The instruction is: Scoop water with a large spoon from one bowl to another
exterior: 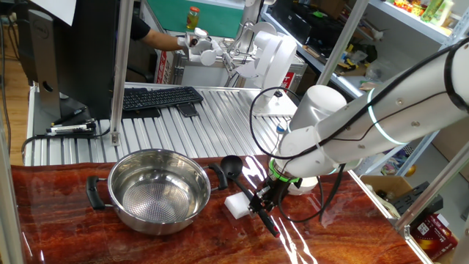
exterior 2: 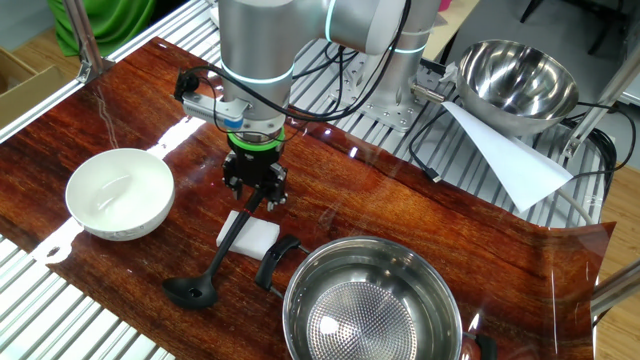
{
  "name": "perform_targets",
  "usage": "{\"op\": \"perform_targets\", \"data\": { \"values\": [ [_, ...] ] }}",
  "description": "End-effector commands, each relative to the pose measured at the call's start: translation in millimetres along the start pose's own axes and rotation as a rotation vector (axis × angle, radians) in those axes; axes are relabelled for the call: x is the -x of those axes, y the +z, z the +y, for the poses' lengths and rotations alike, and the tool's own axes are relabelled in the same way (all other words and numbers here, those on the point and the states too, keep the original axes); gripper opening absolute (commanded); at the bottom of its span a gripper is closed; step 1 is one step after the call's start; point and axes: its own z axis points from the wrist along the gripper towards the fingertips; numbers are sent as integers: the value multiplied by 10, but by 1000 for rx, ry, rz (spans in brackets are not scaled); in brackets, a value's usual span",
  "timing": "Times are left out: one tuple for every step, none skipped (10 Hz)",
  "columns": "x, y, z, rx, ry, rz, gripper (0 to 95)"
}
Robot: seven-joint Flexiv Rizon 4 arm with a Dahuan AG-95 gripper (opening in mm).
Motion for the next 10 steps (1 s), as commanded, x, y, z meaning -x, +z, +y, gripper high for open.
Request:
{"op": "perform_targets", "data": {
  "values": [
    [6, 9, 1, 3, -3, -1, 380],
    [6, 10, 1, 3, -4, -2, 380],
    [6, 10, 1, 3, -4, -2, 380],
    [6, 10, 1, 4, -5, -2, 380],
    [3, 18, 1, 4, -6, -3, 380],
    [2, 23, 1, 4, -6, -4, 190],
    [2, 24, 1, 4, -7, -8, 190],
    [2, 24, 1, 3, -8, -10, 190],
    [2, 24, 1, 3, -10, -11, 0],
    [2, 25, 1, 1, -13, -14, 0]
  ]
}}
